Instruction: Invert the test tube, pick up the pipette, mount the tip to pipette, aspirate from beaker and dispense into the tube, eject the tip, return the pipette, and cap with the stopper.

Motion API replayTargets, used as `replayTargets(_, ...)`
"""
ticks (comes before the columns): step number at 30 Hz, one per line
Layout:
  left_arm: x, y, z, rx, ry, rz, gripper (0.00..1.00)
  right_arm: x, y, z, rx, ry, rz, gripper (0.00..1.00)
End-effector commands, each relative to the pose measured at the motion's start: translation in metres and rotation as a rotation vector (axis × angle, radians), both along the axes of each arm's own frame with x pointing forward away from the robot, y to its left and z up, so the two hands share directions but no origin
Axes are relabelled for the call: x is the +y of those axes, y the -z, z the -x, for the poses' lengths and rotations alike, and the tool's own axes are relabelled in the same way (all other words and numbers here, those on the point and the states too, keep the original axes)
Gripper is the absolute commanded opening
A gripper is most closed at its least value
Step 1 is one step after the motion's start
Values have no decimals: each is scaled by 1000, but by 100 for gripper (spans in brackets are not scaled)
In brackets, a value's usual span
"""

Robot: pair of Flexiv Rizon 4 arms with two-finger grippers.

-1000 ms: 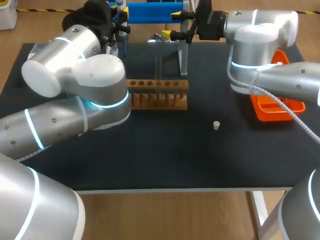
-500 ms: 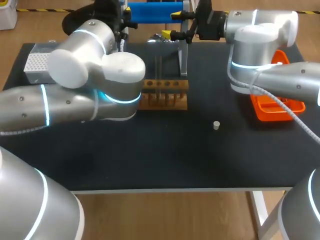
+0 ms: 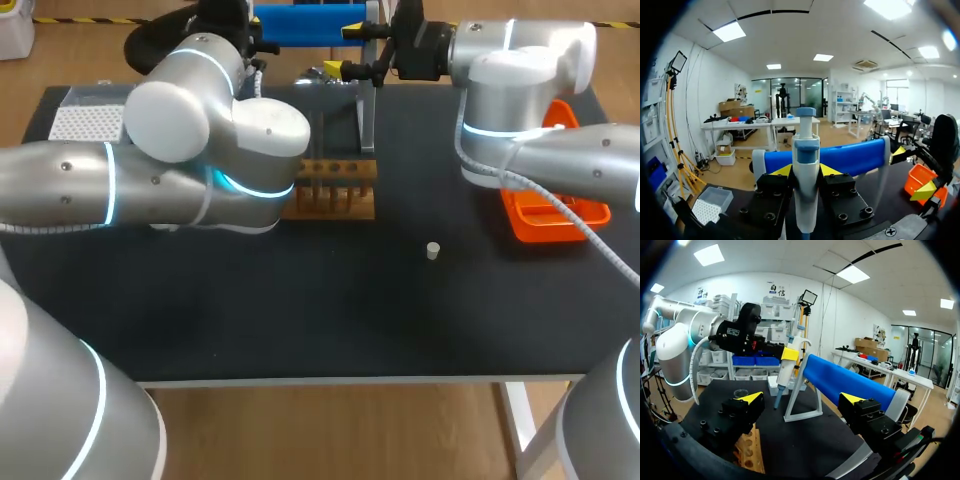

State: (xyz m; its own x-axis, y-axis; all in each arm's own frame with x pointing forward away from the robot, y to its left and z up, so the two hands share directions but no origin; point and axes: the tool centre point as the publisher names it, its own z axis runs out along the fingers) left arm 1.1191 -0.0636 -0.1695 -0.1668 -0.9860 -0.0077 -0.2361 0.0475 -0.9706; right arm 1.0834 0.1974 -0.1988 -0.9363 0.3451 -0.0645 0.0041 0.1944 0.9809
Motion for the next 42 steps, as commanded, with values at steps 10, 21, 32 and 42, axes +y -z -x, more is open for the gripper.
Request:
replayTargets(10,0,5,-19,58,-9,-26,0,0,0,0,0,0,1,100)
replayTargets(21,1,9,-32,90,-1,-30,0,0,0,0,0,0,1,100)
replayTargets(32,3,15,-39,118,-2,-35,0,0,0,0,0,0,1,100)
replayTargets(42,2,25,-43,146,-2,-27,0,0,0,0,0,0,1,100)
